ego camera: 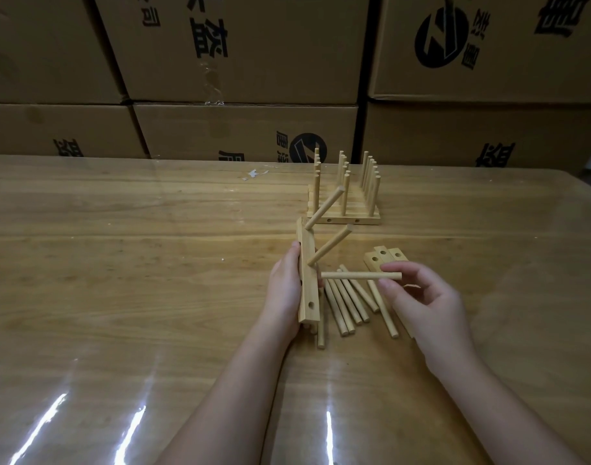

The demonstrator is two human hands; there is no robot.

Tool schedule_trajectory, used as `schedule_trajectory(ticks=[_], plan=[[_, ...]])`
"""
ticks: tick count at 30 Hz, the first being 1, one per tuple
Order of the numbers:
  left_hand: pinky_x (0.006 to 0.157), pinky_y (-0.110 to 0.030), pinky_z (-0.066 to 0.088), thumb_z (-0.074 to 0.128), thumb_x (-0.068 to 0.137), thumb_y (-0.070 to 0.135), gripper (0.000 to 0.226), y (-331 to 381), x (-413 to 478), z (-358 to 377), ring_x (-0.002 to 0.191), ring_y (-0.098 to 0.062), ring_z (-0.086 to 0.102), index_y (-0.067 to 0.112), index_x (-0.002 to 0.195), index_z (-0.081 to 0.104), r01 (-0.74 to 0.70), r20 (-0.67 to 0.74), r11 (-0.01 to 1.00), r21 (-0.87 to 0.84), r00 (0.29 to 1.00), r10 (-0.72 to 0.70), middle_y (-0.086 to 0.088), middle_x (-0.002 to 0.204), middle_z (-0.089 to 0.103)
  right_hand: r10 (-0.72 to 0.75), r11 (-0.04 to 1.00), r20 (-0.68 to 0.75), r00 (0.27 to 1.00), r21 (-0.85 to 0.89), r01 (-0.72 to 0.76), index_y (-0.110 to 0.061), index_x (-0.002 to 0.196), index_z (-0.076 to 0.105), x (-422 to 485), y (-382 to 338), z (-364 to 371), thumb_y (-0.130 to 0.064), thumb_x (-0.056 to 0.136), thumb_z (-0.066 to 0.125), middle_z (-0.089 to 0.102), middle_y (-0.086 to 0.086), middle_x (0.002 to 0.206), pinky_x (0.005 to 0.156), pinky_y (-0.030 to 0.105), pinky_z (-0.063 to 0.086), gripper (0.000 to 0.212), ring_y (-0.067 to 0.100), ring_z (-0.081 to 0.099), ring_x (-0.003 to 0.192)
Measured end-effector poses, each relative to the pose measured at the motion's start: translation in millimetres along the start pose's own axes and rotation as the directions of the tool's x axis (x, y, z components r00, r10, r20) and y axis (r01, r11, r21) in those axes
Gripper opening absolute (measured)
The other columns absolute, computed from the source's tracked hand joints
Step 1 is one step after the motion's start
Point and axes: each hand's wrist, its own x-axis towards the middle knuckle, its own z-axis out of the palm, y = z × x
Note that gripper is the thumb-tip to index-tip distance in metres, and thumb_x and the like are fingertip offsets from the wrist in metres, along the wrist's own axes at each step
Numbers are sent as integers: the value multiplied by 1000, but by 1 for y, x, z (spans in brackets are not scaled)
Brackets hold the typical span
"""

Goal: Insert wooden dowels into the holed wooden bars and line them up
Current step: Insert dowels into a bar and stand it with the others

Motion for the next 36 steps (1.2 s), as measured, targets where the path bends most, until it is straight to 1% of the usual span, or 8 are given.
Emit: schedule_trajectory(ticks=[6,11,17,21,24,27,33,36], plan=[[49,-22,48,41,99,39,41,-3,3,-2,48,-10,56,10,78,60,-8,22,1000,-11,1000,8,1,52,58,-96,993,-48,994,-72,92,-32,83,68,-1,-1,-1,-19,81,67,64,-5,80,64,12,45,14,4,55,71],[48,-22,49,42,99,41,41,-4,4,-2,47,-9,57,11,81,62,5,32,1000,-20,999,-4,2,53,59,-139,982,-34,990,-134,133,-34,86,67,-3,-1,-1,-28,81,62,62,-5,74,58,13,43,8,4,53,66],[45,-19,47,40,99,39,43,-4,3,-3,45,-8,56,10,76,62,-23,32,1000,0,999,23,2,51,58,-216,887,106,971,-395,241,-22,90,68,-4,6,2,-15,84,64,57,-9,67,54,14,40,11,8,52,66],[50,-25,50,40,100,38,41,-4,4,-2,47,-11,56,11,80,63,-2,35,1000,-30,999,3,1,52,58,-201,959,99,975,-182,216,-24,90,65,-7,0,1,-19,87,55,66,-7,75,54,14,45,12,6,61,67],[52,-26,47,40,100,37,41,-4,5,-3,47,-12,54,11,79,64,-1,20,998,-59,1000,2,0,52,57,-169,982,150,974,-58,180,-20,91,65,-8,-3,2,-5,89,54,69,-6,84,65,19,53,19,7,65,75],[52,-28,45,40,100,36,41,-4,6,-4,46,-12,53,11,81,64,18,23,994,-108,1000,-15,0,52,56,-136,991,174,975,31,132,-16,91,65,-7,-5,3,3,88,53,68,-6,82,66,17,52,23,9,64,72],[52,-29,46,41,100,37,38,-5,8,-3,47,-14,53,10,86,64,19,21,991,-135,1000,-16,0,53,55,-154,988,223,963,0,157,-22,94,67,-6,-4,1,2,88,54,66,-5,81,69,18,51,28,10,62,73],[51,-29,47,41,99,38,39,-6,8,-5,46,-13,53,12,79,63,16,25,990,-140,1000,-12,0,52,55,-227,959,290,930,-99,265,-25,100,68,-7,-4,1,3,88,54,64,-10,87,67,24,50,33,11,60,75]])
